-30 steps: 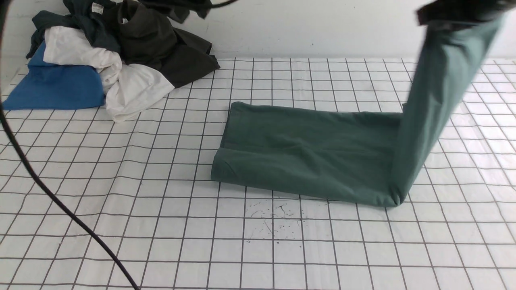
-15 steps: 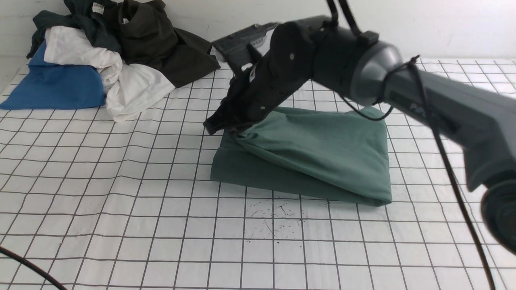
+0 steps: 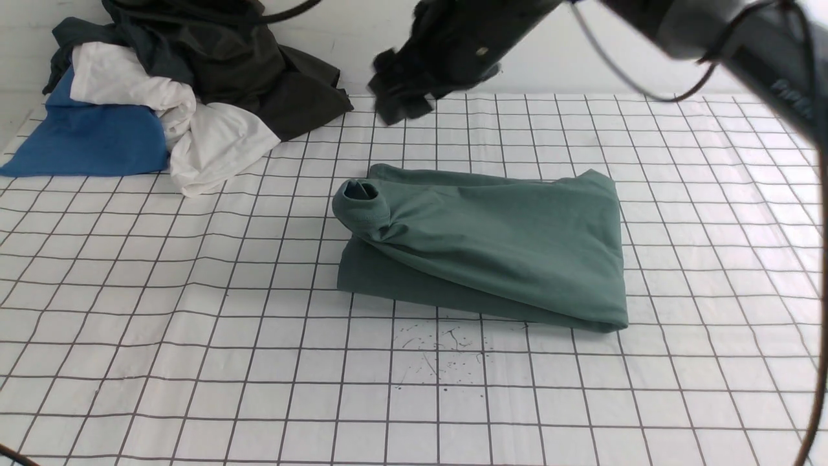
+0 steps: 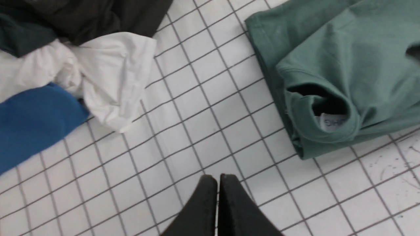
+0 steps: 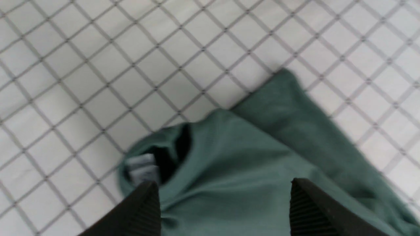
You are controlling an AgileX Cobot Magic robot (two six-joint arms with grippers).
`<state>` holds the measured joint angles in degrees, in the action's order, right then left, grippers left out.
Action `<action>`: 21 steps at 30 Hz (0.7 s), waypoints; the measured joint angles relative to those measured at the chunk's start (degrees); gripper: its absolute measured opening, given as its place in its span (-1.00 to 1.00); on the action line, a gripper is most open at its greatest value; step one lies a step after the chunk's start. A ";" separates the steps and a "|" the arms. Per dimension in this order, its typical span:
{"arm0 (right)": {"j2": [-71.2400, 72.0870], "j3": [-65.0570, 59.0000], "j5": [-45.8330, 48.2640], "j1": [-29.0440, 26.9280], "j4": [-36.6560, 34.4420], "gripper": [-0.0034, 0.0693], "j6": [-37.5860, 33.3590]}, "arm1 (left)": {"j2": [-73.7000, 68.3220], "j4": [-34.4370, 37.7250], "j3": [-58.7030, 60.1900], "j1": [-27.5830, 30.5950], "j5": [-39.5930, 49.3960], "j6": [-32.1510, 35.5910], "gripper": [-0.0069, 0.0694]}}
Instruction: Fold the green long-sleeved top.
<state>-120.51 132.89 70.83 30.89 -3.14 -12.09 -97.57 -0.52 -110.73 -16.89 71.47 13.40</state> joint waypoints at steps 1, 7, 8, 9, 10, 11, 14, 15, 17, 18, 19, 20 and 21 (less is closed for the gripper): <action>0.78 -0.36 0.26 -1.15 1.95 0.34 0.42 | -0.76 1.82 0.06 0.00 -0.44 0.10 -0.84; 2.37 -7.87 0.78 -8.87 3.14 -0.21 1.88 | -7.37 13.67 0.18 -0.10 -3.38 3.24 -0.84; 2.37 -10.85 0.78 -10.31 1.50 -0.41 1.92 | -9.58 17.20 0.18 -0.38 -4.12 4.26 -0.84; 2.37 -13.12 0.78 -11.31 0.39 -0.54 1.78 | -11.53 19.56 0.18 -0.68 -4.52 5.32 -0.84; 2.37 -15.52 0.78 -12.12 -0.74 -0.67 1.51 | -13.52 21.68 0.18 -1.09 -4.99 6.48 -0.84; 2.37 -18.01 0.78 -12.90 -1.78 -0.80 1.36 | -16.03 23.38 0.18 -1.73 -5.77 7.91 -0.84; 2.37 -26.07 -0.79 -14.02 -3.85 -0.92 1.27 | -22.27 25.08 0.18 -3.38 -7.51 9.84 -0.84; 2.37 -28.82 -3.06 -14.08 -4.14 -0.93 1.27 | -24.19 24.31 0.24 -3.68 -7.50 9.70 -0.84; 2.32 -33.06 -6.15 -14.14 -4.82 -0.94 1.27 | -26.55 21.38 0.35 -3.82 -6.95 8.34 -0.84; 2.32 -35.62 -8.39 -14.14 -5.15 -0.94 1.27 | -27.90 18.64 0.40 -3.86 -6.08 6.77 -0.84; 2.32 -37.55 -10.05 -14.14 -5.35 -0.94 1.27 | -28.79 16.13 0.47 -3.81 -5.24 5.41 -0.84; 2.13 -40.21 -12.32 -14.09 -5.53 -0.95 1.27 | -29.77 12.38 0.54 -3.80 -3.92 3.63 -0.84; 1.98 -41.82 -13.59 -14.09 -5.66 -0.94 1.27 | -30.16 10.12 0.54 -3.76 -3.16 2.55 -0.84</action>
<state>-118.53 91.07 57.24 16.81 -8.80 -10.82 -127.72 9.60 -110.19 -20.65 68.31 15.95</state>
